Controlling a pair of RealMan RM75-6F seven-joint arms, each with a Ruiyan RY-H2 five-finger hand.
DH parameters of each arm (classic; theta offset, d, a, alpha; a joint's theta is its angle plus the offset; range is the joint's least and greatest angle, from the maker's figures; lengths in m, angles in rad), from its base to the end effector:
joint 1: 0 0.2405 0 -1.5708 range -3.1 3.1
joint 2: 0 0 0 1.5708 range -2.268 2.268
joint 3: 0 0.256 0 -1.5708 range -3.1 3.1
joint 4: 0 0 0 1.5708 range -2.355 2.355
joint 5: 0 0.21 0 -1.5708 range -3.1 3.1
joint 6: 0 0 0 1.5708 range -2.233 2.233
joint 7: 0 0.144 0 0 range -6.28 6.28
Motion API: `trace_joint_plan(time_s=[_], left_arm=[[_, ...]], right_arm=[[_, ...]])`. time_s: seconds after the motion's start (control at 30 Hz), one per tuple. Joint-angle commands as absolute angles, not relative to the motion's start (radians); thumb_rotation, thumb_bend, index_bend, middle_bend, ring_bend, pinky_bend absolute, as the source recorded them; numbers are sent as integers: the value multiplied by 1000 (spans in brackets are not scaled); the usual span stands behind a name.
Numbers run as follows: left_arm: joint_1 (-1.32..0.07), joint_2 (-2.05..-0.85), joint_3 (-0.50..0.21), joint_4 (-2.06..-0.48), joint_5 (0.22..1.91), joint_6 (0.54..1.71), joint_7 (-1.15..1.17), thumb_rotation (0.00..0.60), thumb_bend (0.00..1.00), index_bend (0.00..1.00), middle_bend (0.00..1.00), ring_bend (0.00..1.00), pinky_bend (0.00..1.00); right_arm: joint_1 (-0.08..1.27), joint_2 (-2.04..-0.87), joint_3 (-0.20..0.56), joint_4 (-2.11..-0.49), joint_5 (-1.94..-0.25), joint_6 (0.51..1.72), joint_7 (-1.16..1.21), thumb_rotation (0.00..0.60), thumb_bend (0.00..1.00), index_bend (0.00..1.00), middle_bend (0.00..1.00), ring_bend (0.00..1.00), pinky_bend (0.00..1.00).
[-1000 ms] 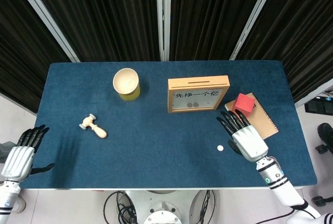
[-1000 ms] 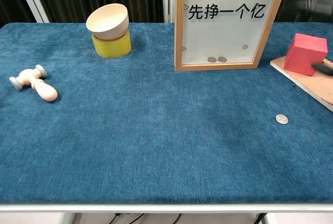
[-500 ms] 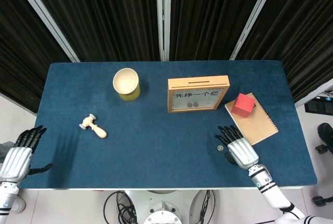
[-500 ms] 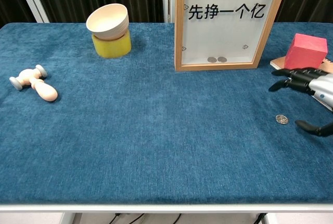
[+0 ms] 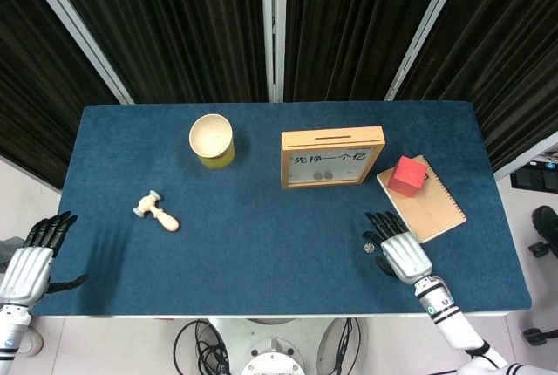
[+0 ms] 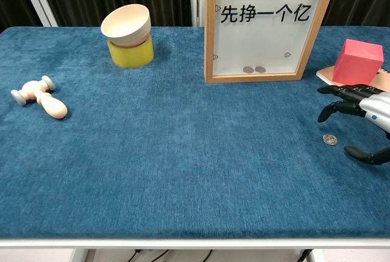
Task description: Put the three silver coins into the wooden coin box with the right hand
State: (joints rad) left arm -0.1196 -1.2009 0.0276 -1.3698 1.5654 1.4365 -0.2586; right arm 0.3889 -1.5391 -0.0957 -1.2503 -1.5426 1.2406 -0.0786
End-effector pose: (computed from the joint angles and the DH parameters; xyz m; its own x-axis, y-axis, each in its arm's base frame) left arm -0.3457 0.1790 0.1370 0.3169 0.1184 0.9410 0.9479 -0.0726 -0.3101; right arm -0.2798 -0.2361 -0.0029 0.5147 -0.2292 0.8262 -0.8295 -0.3768 0.4122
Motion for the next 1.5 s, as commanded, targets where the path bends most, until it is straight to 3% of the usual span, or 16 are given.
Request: trace_joint_plan(time_s=[0.03, 0.4, 1.2, 1.5], left_arm=[[-121, -1201, 26, -1369, 1565, 1436, -260, 600, 0, 18, 0, 0, 0], [-125, -1201, 25, -1366, 1565, 1430, -263, 600, 0, 18, 0, 0, 0], [-130, -1204, 28, -1355, 1566, 1419, -267, 600, 0, 18, 0, 0, 0], [-134, -1209, 30, -1339, 1568, 1413, -283, 600, 0, 18, 0, 0, 0]], right_arm=[[387, -1540, -92, -1248, -1543, 1236, -78, 600, 298, 302, 2, 0, 0], [377, -1553, -76, -1226, -1545, 1215, -73, 600, 296, 383, 9, 0, 0], [371, -1564, -60, -1217, -1553, 1185, -85, 600, 308, 405, 10, 0, 0], [368, -1582, -54, -1201, -1557, 1186, -87, 600, 319, 464, 17, 0, 0]])
